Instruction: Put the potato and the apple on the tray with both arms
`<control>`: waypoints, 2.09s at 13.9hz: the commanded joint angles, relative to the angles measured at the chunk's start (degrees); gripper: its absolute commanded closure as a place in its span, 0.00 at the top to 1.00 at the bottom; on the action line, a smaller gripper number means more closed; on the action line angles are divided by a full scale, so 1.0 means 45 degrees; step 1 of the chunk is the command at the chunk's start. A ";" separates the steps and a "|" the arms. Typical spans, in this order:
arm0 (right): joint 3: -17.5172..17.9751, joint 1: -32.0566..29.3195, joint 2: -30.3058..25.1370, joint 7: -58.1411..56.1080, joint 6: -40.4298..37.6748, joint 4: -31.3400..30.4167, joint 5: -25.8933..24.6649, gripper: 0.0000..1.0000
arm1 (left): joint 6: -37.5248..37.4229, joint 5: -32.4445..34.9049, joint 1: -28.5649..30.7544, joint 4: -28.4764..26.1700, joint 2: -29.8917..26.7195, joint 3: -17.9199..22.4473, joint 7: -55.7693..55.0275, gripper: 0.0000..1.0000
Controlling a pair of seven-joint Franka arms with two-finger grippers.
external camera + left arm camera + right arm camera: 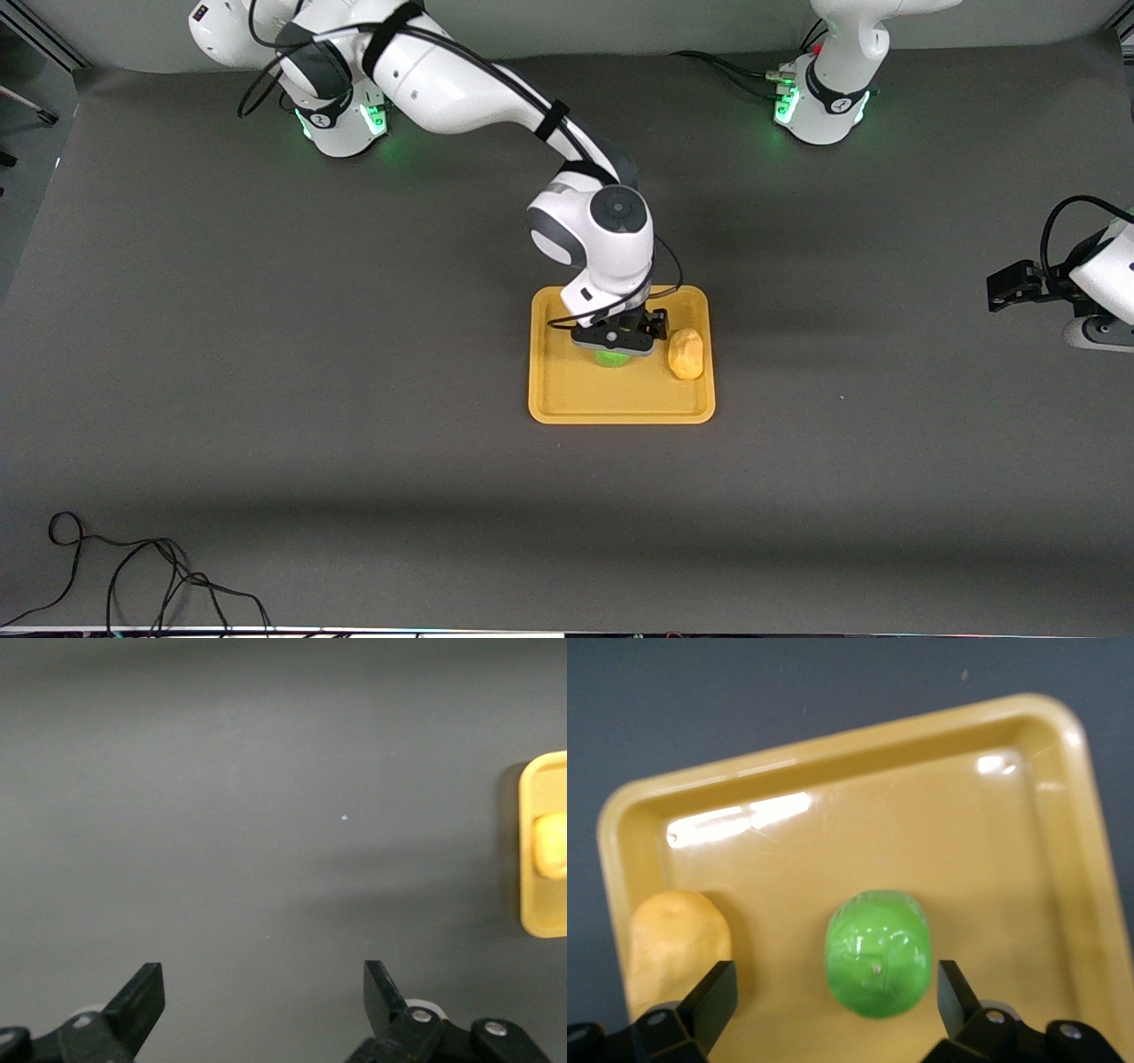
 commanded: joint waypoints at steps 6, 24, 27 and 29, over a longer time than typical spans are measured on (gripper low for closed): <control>-0.0097 -0.2091 -0.5916 -0.3945 -0.6176 -0.1838 0.0061 1.00 | 0.0372 -0.0426 -0.2676 -0.0382 -0.0344 0.2456 -0.0027 1.00; -0.0097 -1.1102 -1.1391 -1.4407 -0.6355 -0.7038 0.1937 1.00 | 0.0529 -0.0075 -0.1602 -0.0323 -0.0226 0.1344 -0.0046 1.00; -0.0077 -1.0731 -1.1412 -1.4271 -0.6414 -0.7039 0.1762 1.00 | 0.0606 -0.0094 -0.1758 -0.0421 -0.0129 0.1305 -0.0124 1.00; -0.0077 -1.0731 -1.1372 -1.4309 -0.6414 -0.7019 0.1761 1.00 | 0.0859 -0.0307 -0.1662 -0.0402 -0.0032 0.1304 -0.0144 1.00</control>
